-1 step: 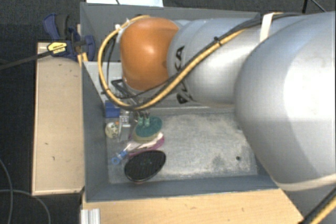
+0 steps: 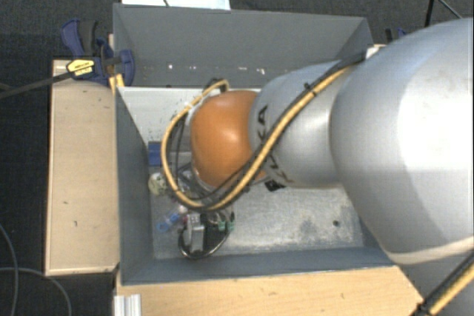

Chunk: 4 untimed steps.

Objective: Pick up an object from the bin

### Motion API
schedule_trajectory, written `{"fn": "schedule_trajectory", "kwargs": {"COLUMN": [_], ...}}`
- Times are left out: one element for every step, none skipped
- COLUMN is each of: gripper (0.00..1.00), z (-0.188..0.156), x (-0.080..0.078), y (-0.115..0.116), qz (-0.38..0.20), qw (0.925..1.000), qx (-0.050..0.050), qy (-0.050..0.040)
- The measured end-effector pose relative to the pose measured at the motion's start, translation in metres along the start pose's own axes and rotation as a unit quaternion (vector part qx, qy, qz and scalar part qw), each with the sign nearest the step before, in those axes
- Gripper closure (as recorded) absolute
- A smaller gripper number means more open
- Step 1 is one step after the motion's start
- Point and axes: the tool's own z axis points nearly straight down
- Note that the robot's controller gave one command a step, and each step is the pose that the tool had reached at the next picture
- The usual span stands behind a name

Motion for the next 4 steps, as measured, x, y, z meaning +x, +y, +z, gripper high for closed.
{"fn": "schedule_trajectory", "kwargs": {"gripper": [0.0,1.0,1.0,1.0], "z": [0.018,0.013,-0.097,-0.057], "x": [0.011,0.006,0.001,0.006], "y": [-0.015,-0.015,-0.018,-0.012], "qz": [-0.076,-0.072,-0.065,0.081], "qw": [0.997,0.9971,0.9978,0.9967], "qx": [-0.006,-0.008,-0.001,0.001], "qy": [-0.0137,-0.0218,-0.006,0.0004]}}
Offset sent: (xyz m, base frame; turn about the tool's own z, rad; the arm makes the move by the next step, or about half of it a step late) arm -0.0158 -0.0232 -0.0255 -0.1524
